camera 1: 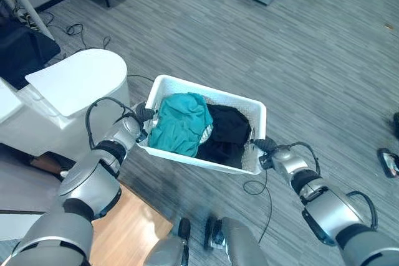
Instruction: Grab the laundry basket,head to the washer,open it,put in the laundry and shut it.
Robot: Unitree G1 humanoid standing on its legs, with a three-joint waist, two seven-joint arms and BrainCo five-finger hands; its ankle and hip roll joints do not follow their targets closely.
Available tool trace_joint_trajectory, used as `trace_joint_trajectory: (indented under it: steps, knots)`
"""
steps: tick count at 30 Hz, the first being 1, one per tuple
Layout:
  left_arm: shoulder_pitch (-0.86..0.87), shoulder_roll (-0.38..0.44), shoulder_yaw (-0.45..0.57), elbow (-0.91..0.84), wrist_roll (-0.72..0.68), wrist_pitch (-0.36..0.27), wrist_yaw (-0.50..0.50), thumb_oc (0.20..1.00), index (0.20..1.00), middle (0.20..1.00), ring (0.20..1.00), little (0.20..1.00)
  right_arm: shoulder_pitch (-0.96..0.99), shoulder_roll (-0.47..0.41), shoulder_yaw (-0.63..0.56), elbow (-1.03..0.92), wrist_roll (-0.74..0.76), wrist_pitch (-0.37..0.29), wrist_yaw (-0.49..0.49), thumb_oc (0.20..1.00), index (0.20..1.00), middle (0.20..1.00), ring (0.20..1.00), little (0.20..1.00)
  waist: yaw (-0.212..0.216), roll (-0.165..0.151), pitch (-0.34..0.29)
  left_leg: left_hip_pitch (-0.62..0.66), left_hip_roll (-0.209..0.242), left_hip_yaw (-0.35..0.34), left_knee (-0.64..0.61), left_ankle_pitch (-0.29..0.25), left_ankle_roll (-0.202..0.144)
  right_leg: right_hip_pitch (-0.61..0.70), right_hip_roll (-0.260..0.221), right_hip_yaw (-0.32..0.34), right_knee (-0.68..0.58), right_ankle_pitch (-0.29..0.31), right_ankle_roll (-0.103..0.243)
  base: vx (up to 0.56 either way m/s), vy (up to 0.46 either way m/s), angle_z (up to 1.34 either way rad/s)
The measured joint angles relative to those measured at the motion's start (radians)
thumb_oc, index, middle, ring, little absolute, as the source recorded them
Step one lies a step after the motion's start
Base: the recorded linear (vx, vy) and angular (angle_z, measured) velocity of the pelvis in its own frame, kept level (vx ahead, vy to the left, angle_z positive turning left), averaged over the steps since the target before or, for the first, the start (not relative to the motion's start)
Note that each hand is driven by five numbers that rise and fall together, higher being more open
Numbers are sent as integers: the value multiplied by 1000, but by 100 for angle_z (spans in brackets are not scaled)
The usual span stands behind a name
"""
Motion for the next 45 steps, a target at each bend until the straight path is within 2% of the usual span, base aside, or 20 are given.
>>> trace_joint_trajectory:
  steps: [1, 4, 7, 8, 9, 11, 12, 13, 14, 15, 19, 22, 25, 31, 33, 34, 36, 40, 42, 45]
  knots:
    - [1, -11, 0, 4, 0, 0, -1, 200, 200, 200, 200, 200, 16, -5, -4, -8, 0, -7, 0, 200, 200, 200, 200, 200, -25, 4, -2, 4, -14, -16, 6, 15, 13, -5, -38, 35, -44, 45, 31, 340, -215, 75]
    - [13, -37, 0, 43, 10, 3, 0, 200, 200, 200, 200, 200, 41, 8, -1, -5, 0, 12, 7, 200, 200, 200, 200, 200, -19, 35, -1, 88, 24, -18, 23, -59, 34, -9, -107, 86, -222, 192, 4, 581, -402, 31]
    - [38, -30, 5, 74, 11, 2, -4, 200, 200, 200, 200, 200, 48, 33, 23, -4, -2, 27, 18, 200, 200, 200, 200, 200, -9, 43, -39, 194, 92, -21, 17, -156, -39, 48, -96, 28, -181, 200, 8, 483, -360, 6]
    - [53, -28, 11, 72, 11, -2, -1, 200, 200, 200, 200, 200, 58, 45, 35, 4, -2, 30, 19, 200, 200, 200, 200, 200, -4, 21, -95, 213, 119, -22, 31, -191, -80, 84, -77, 26, -200, 315, -9, 502, -460, 8]
    - [60, -31, 16, 76, 10, -6, 6, 200, 200, 200, 200, 200, 43, 43, 36, 16, -2, 30, 15, 200, 200, 200, 200, 200, -4, 56, -104, 220, 157, -20, 47, -202, -99, 83, -36, 12, -178, 291, -21, 449, -503, -7]
    - [66, -29, 72, 90, 7, -15, 1, 200, 200, 200, 200, 200, 7, 42, 49, 25, -9, 30, 19, 200, 200, 200, 200, 200, -6, 81, -115, 142, 243, 16, 261, -181, -112, 103, 47, 4, -147, 272, -81, 301, -451, -32]
    - [69, -26, 83, 86, 1, -22, 0, 200, 200, 200, 200, 200, -5, 38, 54, 27, -10, 30, 17, 200, 200, 200, 200, 200, -8, 71, -115, 45, 277, 18, 508, -122, -62, 128, 83, 5, -131, 235, -115, 306, -598, -28]
    - [70, -28, 76, 91, -4, -26, -1, 200, 200, 200, 200, 200, -5, 40, 37, 36, -12, 29, 15, 200, 200, 200, 200, 200, -10, 57, -118, -55, 290, -8, 706, 49, -38, 149, 110, 2, -119, 188, -157, 421, -735, -30]
    - [69, -26, 77, 74, -5, -31, -4, 200, 200, 200, 200, 200, -4, 39, 42, 40, -11, 29, 14, 200, 200, 200, 200, 200, -7, 35, -112, -161, 322, 0, 893, 132, -15, 180, 137, -2, -122, 167, -181, 286, -476, -25]
    - [64, -18, 73, 63, -8, -27, -5, 200, 200, 200, 200, 200, -11, 41, 57, 41, -9, 30, 10, 200, 200, 200, 200, 200, -14, -2, -103, -233, 343, 19, 953, 119, -8, 217, 149, -5, -148, 167, -188, 309, -334, -22]
    - [69, -15, 73, 42, -12, -19, -8, 200, 200, 200, 200, 200, -19, 29, 69, 33, -1, 31, -5, 200, 200, 200, 200, 200, -41, -54, -77, -391, 327, 80, 808, 75, -94, 352, 182, -18, -258, 139, -202, 362, -108, -10]
    - [70, -11, 77, 17, -12, -14, -5, 200, 200, 200, 200, 200, -9, 6, 80, -1, 0, 32, -7, 200, 200, 200, 200, 200, -7, -18, -57, -391, 284, 191, 476, 85, -108, 438, 236, 9, -320, 137, -208, 472, 56, -37]
    - [70, -2, 70, 2, -12, -13, -6, 200, 200, 200, 200, 200, -10, -1, 84, -9, 0, 30, -7, 200, 200, 200, 200, 200, 46, 19, -45, -342, 243, 183, -56, 145, -132, 503, 300, 32, -363, 107, -222, 491, 66, -43]
    - [72, 22, 40, -25, -24, -6, -8, 200, 200, 200, 200, 200, -4, 9, 86, -13, 1, 30, -8, 200, 200, 200, 200, 200, 102, 21, -35, -382, 200, 201, -48, 140, -121, 596, 325, 73, -329, -6, -201, 570, 164, -12]
    - [81, 45, 25, -50, -35, -1, -11, 200, 200, 200, 200, 200, 7, 9, 69, -41, -1, 30, -6, 200, 200, 200, 200, 200, 120, 13, -30, -337, 187, 244, -29, 165, -44, 642, 316, 92, -298, -44, -161, 617, 245, -28]
    - [95, 51, 28, -67, -39, 0, -11, 200, 200, 200, 200, 200, 29, 10, 61, -57, -2, 25, -8, 200, 200, 200, 200, 200, 116, 18, -30, -278, 195, 254, -43, 196, 36, 655, 321, 95, -230, -94, -133, 429, 188, -7]
    - [99, 51, 26, -89, -40, 0, -11, 200, 200, 200, 200, 200, 66, 12, 40, -71, -1, 25, -10, 200, 200, 200, 200, 200, 111, -2, -37, -260, 187, 255, -10, 266, 72, 641, 300, 90, -106, -132, -83, 547, 284, 10]
    - [125, 50, -9, -136, -40, 1, -8, 200, 200, 200, 200, 200, 154, -15, -4, -153, -2, 25, -23, 200, 200, 200, 200, 200, 96, -47, -38, -171, 87, 279, 97, 126, 120, 400, 131, 80, 538, -82, 46, 403, 241, 8]
    - [123, 55, -1, -156, -39, 1, -7, 200, 200, 200, 200, 200, 172, -18, -32, -180, -3, 24, -25, 200, 200, 200, 200, 200, 95, -38, -34, -142, 71, 276, 147, 39, 158, 286, 59, 60, 688, -66, 39, 432, 182, 7]
    - [92, 35, -4, -154, -32, 2, -5, 200, 200, 200, 200, 200, 176, -40, -60, -194, -7, 20, -27, 200, 200, 200, 200, 200, 44, 11, -2, -48, 78, 197, 100, 1, 177, 184, 37, -23, 597, -109, -22, 435, 47, 54]
